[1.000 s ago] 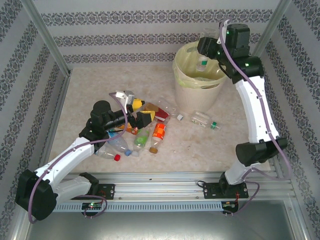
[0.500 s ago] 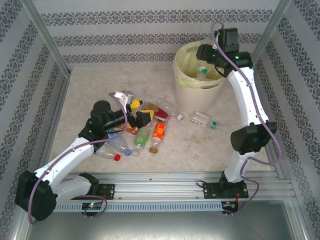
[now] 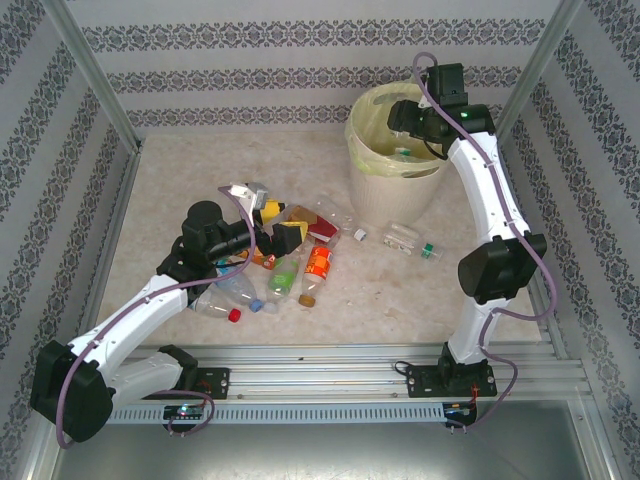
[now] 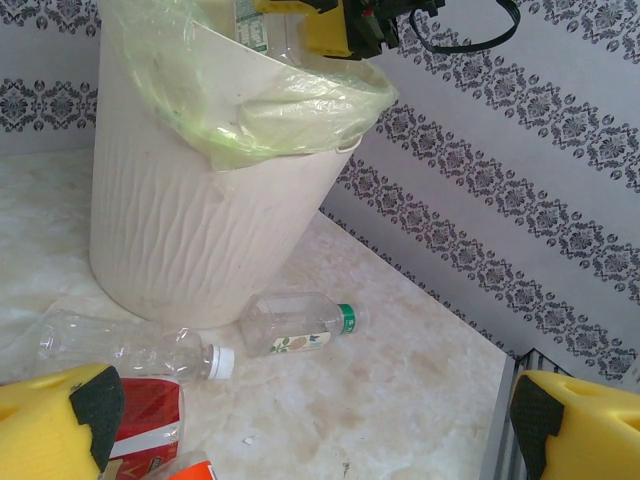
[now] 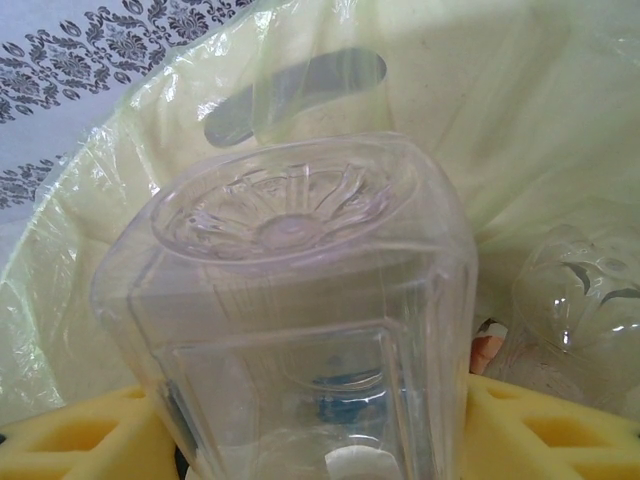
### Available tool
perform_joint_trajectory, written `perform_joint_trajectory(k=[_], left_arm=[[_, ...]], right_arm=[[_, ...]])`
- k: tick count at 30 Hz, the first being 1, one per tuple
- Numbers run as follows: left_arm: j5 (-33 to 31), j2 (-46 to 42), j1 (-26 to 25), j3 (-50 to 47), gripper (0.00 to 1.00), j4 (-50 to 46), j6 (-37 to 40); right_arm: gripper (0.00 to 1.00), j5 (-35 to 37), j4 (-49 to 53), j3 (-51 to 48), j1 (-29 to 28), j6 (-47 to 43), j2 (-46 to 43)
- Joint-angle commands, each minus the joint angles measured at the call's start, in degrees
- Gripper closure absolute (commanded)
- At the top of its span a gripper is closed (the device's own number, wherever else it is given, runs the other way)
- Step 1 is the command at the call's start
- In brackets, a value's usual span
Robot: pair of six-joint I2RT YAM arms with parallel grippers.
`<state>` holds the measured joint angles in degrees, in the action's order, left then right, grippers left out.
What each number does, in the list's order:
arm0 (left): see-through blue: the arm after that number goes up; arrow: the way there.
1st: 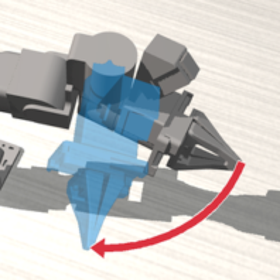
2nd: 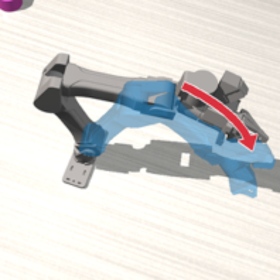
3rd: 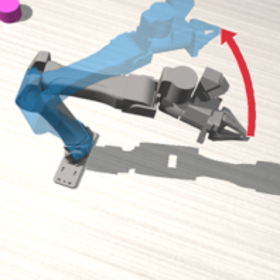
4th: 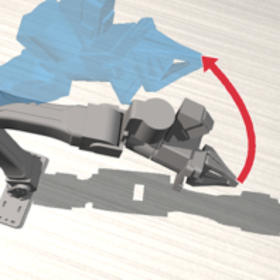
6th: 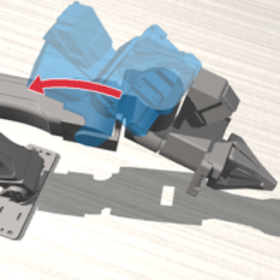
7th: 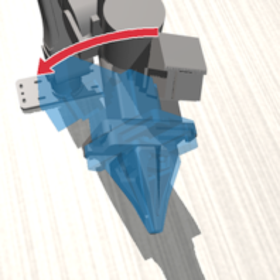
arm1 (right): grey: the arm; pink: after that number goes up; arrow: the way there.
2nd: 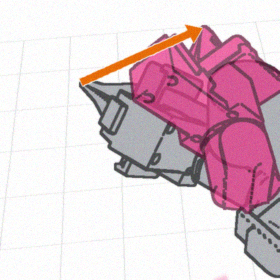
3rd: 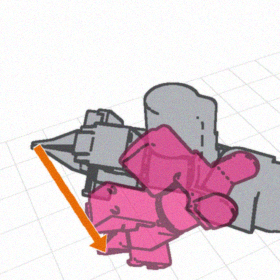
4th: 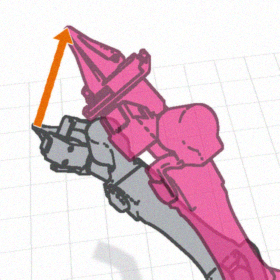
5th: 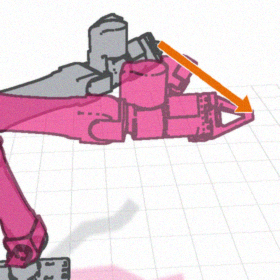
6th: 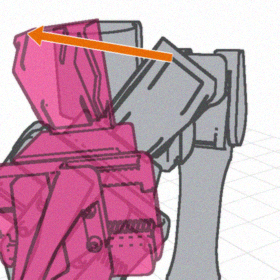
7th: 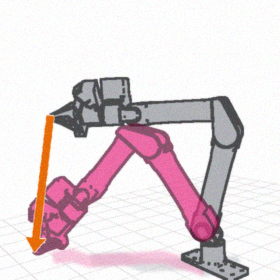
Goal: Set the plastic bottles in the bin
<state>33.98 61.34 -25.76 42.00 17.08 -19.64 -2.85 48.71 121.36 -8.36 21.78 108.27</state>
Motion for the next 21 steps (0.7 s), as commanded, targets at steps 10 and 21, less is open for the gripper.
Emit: perform_joint_trajectory(k=[10,21], left_arm=[[-0.05,-0.3,0.49,1.87,0.0,-0.29,1.38],[0.22,-0.31,0.46,1.9,0.0,-0.22,1.53]], right_arm=[[0.26,-0.82,0.45,0.54,0.2,0.74,-0.61],[0.19,-1.53,1.13,0.68,-0.03,-1.6,-4.28]])
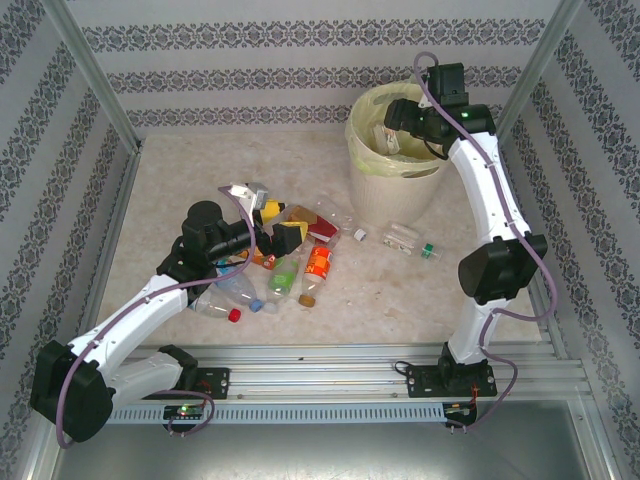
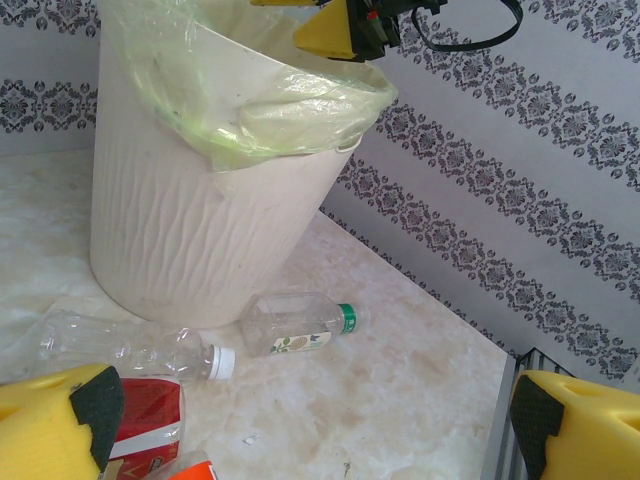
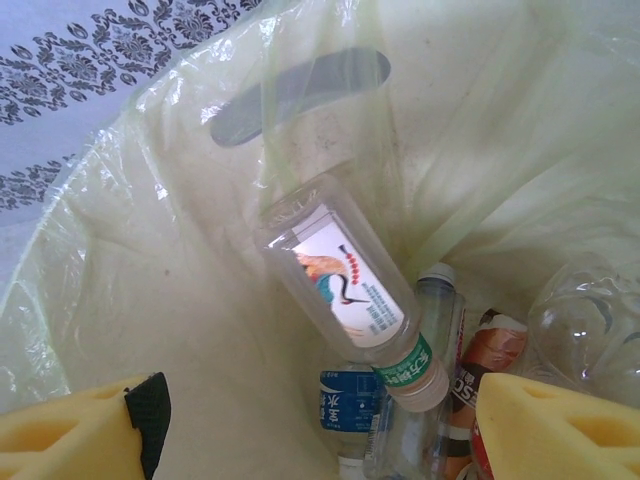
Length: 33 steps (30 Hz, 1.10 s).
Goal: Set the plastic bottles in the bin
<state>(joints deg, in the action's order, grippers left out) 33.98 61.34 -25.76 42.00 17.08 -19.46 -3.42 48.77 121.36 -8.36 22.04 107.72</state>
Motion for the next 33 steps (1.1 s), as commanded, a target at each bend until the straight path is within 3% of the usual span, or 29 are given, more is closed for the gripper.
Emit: perform_joint_trajectory(k=[1,14,22,28,33], left_arm=[[0.38,-0.24,0.46,1.9,0.0,-0.27,1.36],[8.41,1.57,0.42,3.3,0.0,0.41,0.94],[11.38,5.13,0.46,6.23,0.0,-3.8,0.24],[12.5,6.51,0.45,6.95,0.0,-4.07,-0.91],[12.17,6.17,0.36,6.61,0.0,-3.77,-0.67]], right_arm=[[0.19,-1.15,1.2,0.17,-0.07,-2.5,-4.66],[0.18,1.46,-0.74,-20.94,-4.39,-9.93,-26.58],[0.18,0.98,-1.95,-38.64,-6.4,-8.08,-40.69],[0.14,-3.87,-4.69,-50.81,-3.4,-2.73,-45.99],[0.04,-8.05,-10.47,-60.16,-0.23,-0.69,-46.88]])
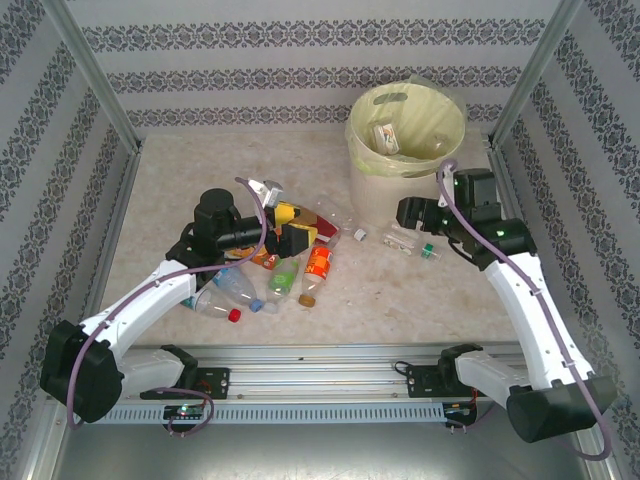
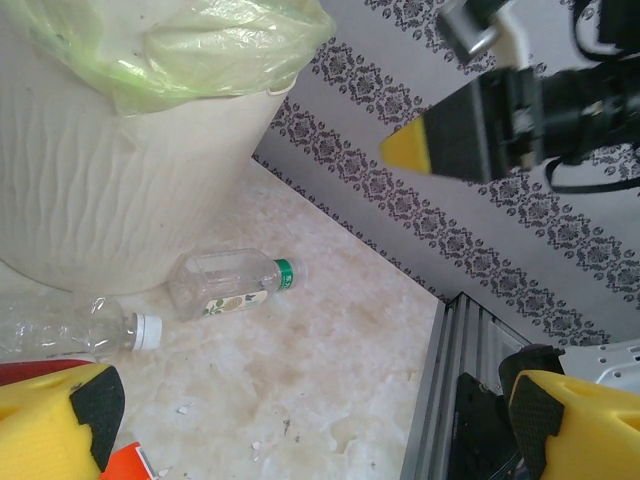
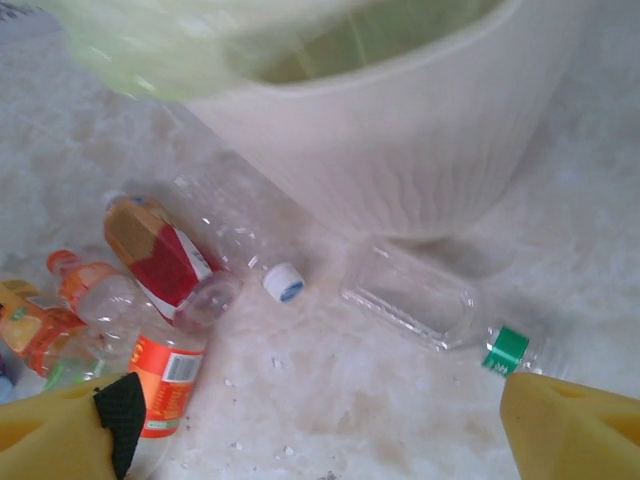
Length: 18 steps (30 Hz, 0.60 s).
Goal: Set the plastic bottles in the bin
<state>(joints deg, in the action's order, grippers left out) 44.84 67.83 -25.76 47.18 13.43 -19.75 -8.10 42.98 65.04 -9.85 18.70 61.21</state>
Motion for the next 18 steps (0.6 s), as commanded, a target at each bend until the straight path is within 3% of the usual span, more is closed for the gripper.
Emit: perform_joint_trajectory(k=[1,9,18], left_arm=[[1.31,-0.2,0.44,1.4,0.0,-0.07,-0.5],[1.62,0.27,0.36,1.26,0.0,0.53,-0.92],[1.62,0.51,0.44,0.96,0.0,1.25,-1.09]], right_arm=[[0.02,-3.4,-5.6,-5.18,1.98,2.79,-0.06],[0.02,-7.72,-17.58,-15.54,6.72,4.55,2.86],[0.02,-5.13,-20.31,-16.3,8.53,-0.87,12.05]])
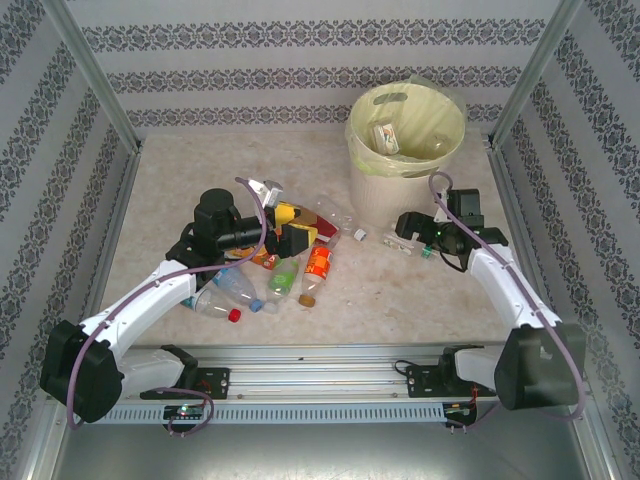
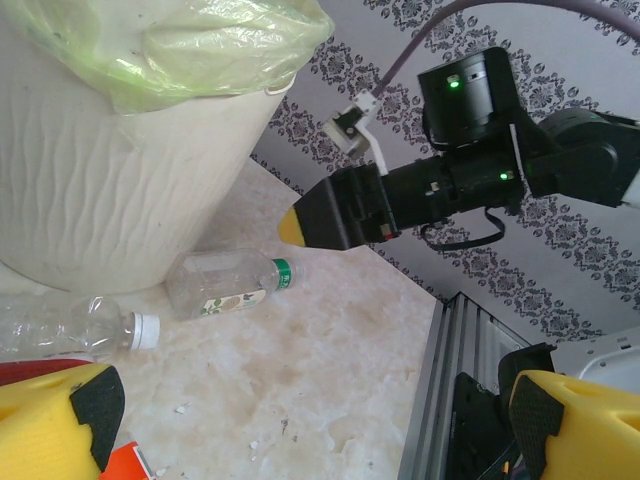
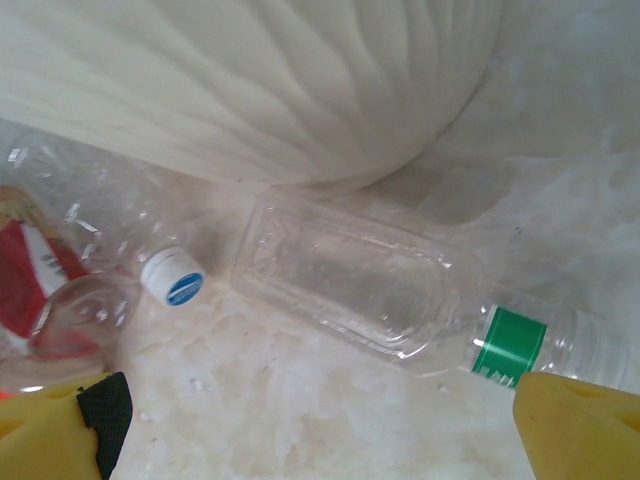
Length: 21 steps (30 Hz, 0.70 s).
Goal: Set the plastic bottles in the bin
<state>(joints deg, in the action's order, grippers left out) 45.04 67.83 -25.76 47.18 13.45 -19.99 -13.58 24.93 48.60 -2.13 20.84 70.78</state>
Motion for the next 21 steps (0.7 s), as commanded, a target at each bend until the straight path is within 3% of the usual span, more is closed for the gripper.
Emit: perform_joint_trajectory(k=[1,21], left_arm=[[1.46,0.45,0.38,0.94,0.0,1.2,-0.84],[1.32,0.92,0.36,0.73,0.0,1.6,-1.05]], right_arm=[[0.02,0.71,-2.1,0.52,0.81,-3.97,3.65],[0.02,-0.78,-7.88,1.67,0.73,-7.22,14.41]])
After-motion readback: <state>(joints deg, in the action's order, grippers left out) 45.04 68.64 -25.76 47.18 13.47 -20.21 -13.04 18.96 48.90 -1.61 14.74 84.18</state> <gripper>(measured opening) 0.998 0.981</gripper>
